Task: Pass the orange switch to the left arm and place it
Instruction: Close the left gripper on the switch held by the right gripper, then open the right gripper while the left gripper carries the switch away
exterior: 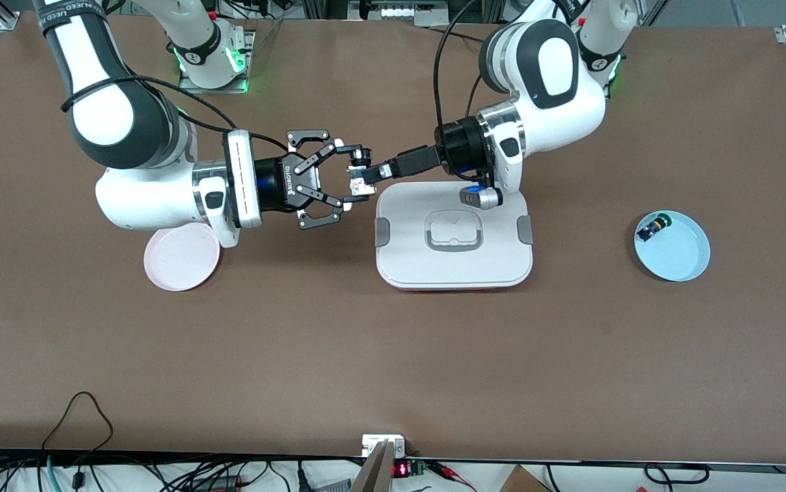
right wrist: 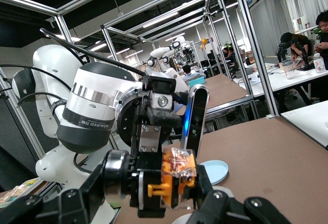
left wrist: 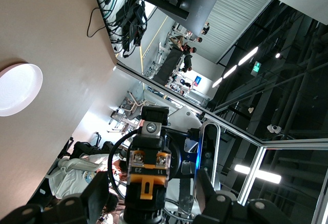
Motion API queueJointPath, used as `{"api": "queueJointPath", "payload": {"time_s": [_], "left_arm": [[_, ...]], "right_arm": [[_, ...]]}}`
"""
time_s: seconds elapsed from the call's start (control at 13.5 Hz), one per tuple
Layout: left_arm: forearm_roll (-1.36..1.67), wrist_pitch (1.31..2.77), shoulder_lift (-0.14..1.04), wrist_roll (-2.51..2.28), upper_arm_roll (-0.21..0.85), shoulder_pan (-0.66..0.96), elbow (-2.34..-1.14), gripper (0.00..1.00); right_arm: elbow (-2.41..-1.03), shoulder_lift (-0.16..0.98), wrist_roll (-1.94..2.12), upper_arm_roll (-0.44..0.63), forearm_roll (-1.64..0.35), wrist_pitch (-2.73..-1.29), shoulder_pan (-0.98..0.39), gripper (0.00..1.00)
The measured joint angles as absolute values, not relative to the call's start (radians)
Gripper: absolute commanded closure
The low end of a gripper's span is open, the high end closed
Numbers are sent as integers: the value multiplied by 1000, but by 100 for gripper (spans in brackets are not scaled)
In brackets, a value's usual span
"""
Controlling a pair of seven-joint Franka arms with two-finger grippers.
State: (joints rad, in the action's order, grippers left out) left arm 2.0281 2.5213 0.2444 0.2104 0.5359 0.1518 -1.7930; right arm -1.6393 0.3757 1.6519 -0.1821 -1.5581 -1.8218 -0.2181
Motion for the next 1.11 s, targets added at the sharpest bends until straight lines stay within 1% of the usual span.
{"api": "queueJointPath", "payload": {"time_s": [0.07, 0.22, 0.44, 0.52, 0.59, 0.67, 0.74, 0.81, 0.89, 1.11], "left_arm": [[2028, 2522, 248, 211, 536, 155, -1792, 39], [2028, 2523, 257, 213, 536, 163, -1785, 56], [2028, 2527, 265, 229, 536, 167, -1780, 90], [2027, 2528, 265, 248, 536, 167, -1780, 100], [2028, 2529, 265, 265, 536, 167, -1779, 100], [2028, 2529, 266, 268, 535, 167, -1779, 100], [2028, 2529, 266, 271, 535, 167, -1779, 100], [2027, 2529, 266, 273, 533, 167, -1779, 100], [2027, 2528, 265, 275, 532, 167, -1779, 100], [2021, 2530, 258, 281, 521, 148, -1781, 100]], "right_arm": [[-1641, 376, 1652, -182, -1558, -1822, -218, 85], [-1643, 376, 1652, -182, -1558, -1822, -218, 85], [-1645, 376, 1652, -182, -1558, -1822, -218, 85], [-1645, 376, 1651, -182, -1559, -1823, -218, 85], [-1645, 376, 1651, -182, -1559, -1823, -218, 85], [-1645, 376, 1652, -182, -1560, -1824, -218, 82], [-1645, 376, 1653, -182, -1561, -1826, -219, 53], [-1645, 376, 1654, -182, -1564, -1831, -221, 3], [-1645, 376, 1654, -182, -1566, -1837, -223, 0], [-1646, 378, 1654, -181, -1569, -1845, -224, 0]]}}
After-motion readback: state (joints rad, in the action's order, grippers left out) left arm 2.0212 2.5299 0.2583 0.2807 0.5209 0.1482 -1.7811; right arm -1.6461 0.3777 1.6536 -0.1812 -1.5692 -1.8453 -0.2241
